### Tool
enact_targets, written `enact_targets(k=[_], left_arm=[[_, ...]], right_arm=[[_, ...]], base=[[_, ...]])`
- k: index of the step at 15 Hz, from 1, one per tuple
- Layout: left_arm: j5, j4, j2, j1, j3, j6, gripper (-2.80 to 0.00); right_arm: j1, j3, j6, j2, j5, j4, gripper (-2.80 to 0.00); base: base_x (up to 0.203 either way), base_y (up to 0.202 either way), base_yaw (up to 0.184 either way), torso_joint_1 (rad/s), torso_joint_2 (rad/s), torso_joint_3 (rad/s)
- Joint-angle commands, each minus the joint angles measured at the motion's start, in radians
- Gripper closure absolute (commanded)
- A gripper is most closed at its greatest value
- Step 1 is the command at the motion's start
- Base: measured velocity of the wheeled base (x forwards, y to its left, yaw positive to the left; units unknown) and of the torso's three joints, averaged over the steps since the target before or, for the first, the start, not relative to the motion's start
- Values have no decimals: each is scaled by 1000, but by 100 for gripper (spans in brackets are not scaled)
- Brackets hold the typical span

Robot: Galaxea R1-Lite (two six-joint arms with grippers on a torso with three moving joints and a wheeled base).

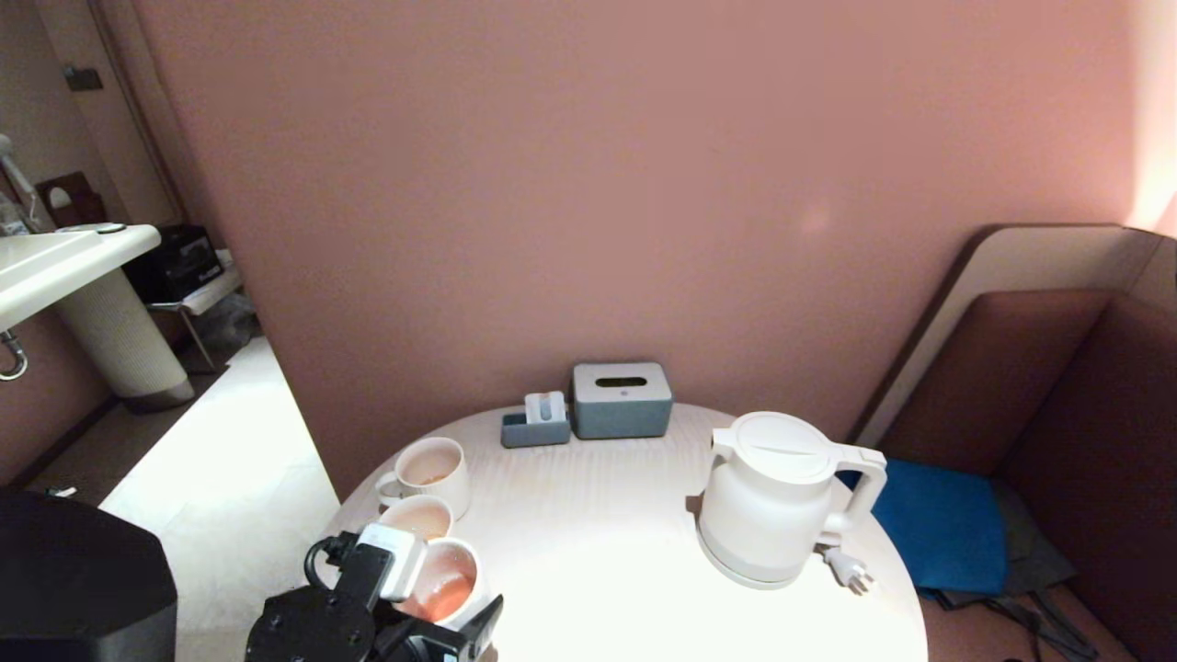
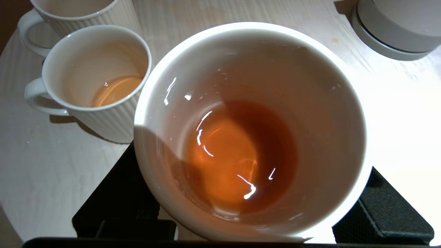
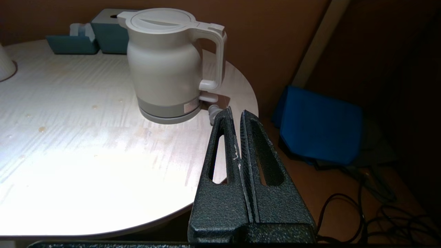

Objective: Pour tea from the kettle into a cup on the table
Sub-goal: Pour water into another cup

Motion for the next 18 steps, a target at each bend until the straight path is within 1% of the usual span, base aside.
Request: enact_targets(k=[1,2,6,7,15,18], left_arm=[[5,-48,-45,5,19,-3,0],[7,-48,-59,26,19,1,0],[3,-30,-117,132,19,65,0],[-9,-29,-121,163,19,79,0],[-197,-31,-123,447,19,154,0],[-294,-31,-119,592,15,198,0]], right_arm=[[0,0,0,1,0,0,0],[0,0,0,1,0,0,0],[0,0,0,1,0,0,0],[0,0,0,1,0,0,0],[0,0,0,1,0,0,0],[0,0,0,1,0,0,0]], base=[[0,0,0,0,0,0],[0,0,0,0,0,0],[0,0,0,0,0,0],[0,0,0,0,0,0],[0,0,0,0,0,0],[0,0,0,0,0,0]])
